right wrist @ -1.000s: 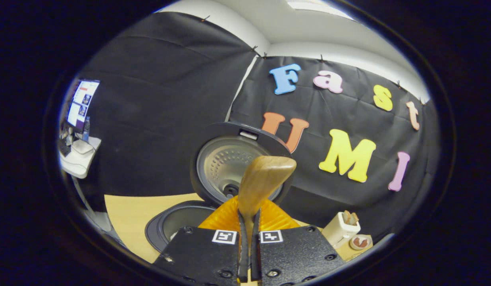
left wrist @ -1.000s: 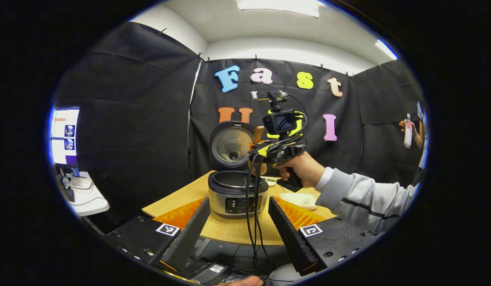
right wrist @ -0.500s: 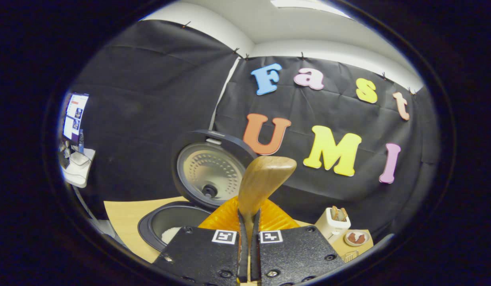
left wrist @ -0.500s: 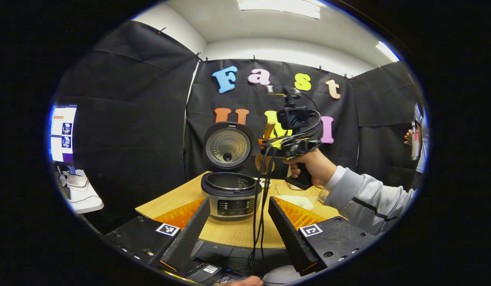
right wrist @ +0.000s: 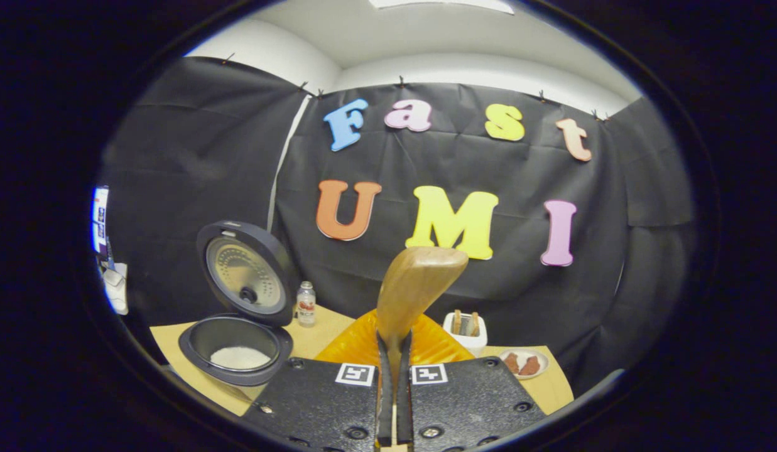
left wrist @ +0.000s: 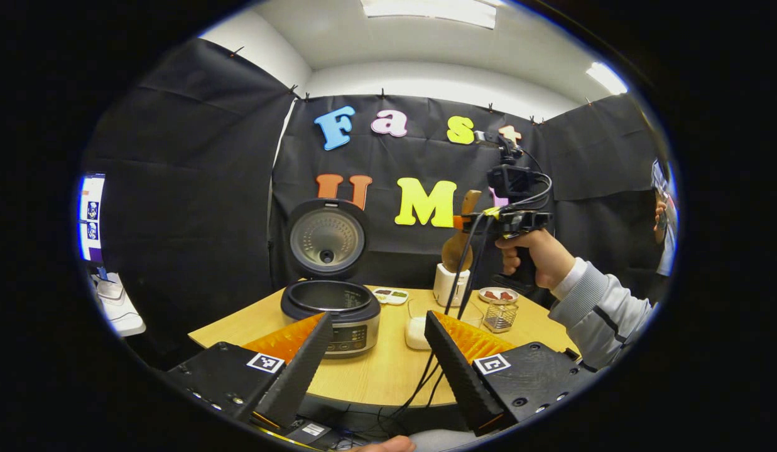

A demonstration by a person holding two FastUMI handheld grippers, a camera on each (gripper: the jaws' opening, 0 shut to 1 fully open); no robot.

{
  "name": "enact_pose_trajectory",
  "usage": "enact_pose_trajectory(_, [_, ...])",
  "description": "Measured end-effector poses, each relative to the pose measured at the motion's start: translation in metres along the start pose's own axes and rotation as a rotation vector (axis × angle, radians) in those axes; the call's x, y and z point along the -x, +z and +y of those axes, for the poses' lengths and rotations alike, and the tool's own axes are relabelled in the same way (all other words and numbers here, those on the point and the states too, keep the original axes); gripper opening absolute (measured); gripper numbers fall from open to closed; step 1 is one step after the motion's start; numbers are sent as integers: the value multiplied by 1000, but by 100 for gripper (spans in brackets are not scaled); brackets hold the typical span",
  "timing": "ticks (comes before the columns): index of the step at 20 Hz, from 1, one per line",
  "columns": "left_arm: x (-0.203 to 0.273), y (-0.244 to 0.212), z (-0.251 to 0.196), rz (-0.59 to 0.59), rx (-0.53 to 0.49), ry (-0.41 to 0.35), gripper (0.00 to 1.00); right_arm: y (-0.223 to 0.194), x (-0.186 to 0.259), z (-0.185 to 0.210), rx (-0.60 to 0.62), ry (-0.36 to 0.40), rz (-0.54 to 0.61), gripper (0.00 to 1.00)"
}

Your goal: Close the left gripper, press the button to open the rice cooker; take a wooden spoon from the chopstick holder with the right hand, scoop a spoonful of rice and pour it into the rice cooker, then put the wooden spoon back into the chopstick holder.

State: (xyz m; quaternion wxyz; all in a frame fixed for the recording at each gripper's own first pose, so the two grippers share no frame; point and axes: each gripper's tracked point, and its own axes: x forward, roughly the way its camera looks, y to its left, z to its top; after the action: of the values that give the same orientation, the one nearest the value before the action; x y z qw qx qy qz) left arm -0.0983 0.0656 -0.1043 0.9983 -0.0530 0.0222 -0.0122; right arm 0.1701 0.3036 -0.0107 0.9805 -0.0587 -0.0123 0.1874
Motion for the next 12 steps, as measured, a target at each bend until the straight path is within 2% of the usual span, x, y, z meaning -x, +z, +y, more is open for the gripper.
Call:
enact_pose_trajectory(5, [-17, 3, -32, -16, 8, -30, 94, -10, 18, -76, -59, -55, 2, 8])
enact_pose_trajectory(12, [-51, -11, -57, 15, -8, -31, 95, -59, 24, -155, -155, -101, 54, 8])
